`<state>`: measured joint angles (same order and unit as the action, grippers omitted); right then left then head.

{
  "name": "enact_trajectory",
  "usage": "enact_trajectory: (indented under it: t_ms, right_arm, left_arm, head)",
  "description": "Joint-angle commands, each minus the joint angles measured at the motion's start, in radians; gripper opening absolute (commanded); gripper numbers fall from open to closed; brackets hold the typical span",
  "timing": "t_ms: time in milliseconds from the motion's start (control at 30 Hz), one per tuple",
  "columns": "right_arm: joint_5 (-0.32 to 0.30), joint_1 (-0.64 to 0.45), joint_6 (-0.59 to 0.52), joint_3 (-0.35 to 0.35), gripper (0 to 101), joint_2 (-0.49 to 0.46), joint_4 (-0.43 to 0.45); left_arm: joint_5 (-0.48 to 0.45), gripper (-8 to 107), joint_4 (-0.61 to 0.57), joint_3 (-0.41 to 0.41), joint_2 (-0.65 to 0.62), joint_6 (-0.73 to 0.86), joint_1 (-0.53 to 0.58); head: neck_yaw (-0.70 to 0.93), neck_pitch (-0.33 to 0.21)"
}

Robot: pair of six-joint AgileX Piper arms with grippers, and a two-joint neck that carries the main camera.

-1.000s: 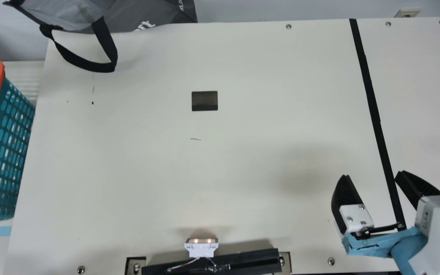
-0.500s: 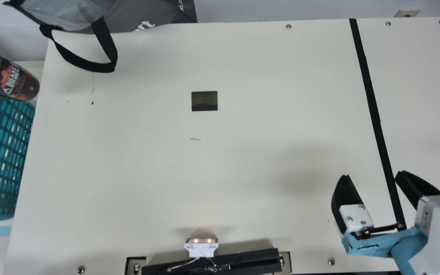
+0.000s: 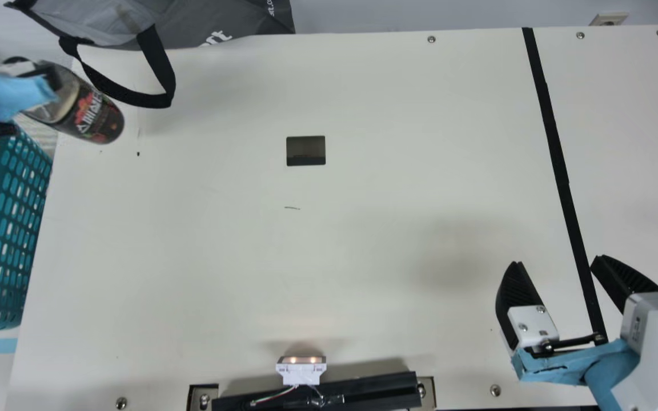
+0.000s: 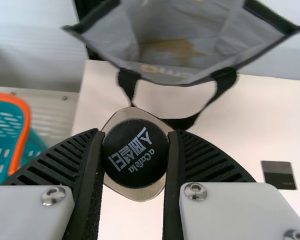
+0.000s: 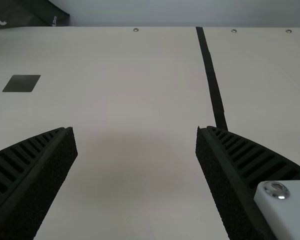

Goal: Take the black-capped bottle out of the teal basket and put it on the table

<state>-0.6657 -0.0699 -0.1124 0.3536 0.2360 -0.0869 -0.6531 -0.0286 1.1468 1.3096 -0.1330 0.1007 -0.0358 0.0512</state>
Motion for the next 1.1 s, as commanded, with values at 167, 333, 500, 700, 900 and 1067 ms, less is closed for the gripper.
enact_trajectory:
  t_ms: [167, 333, 500, 700, 900, 1067]
  right_arm:
    - [0.0, 0.0, 0.0, 0.0, 91, 0.0, 0.0]
    - [0.0, 0.0, 0.0, 0.0, 91, 0.0, 0.0]
    - [0.0, 0.0, 0.0, 0.0, 91, 0.0, 0.0]
    - [0.001, 0.0, 0.0, 0.0, 91, 0.0, 0.0]
    - [0.001, 0.0, 0.0, 0.0, 91, 0.0, 0.0]
    - [0.001, 0.0, 0.0, 0.0, 91, 0.0, 0.0]
  left_arm:
    - [0.016, 0, 0.074, 0.019, 0.043, -0.111, 0.129]
    - [0.02, 0, 0.124, 0.04, 0.077, -0.18, 0.208]
    - [0.023, 0, 0.169, 0.06, 0.108, -0.242, 0.281]
    - [0.022, 0, 0.213, 0.08, 0.142, -0.31, 0.364]
    - [0.019, 0, 0.246, 0.096, 0.17, -0.37, 0.444]
    - [0.017, 0, 0.267, 0.104, 0.189, -0.41, 0.498]
  head:
    - [0.008, -0.004]
    - [0.008, -0.004]
    - [0.008, -0.004]
    - [0.008, -0.004]
    - [0.008, -0.004]
    - [0.008, -0.004]
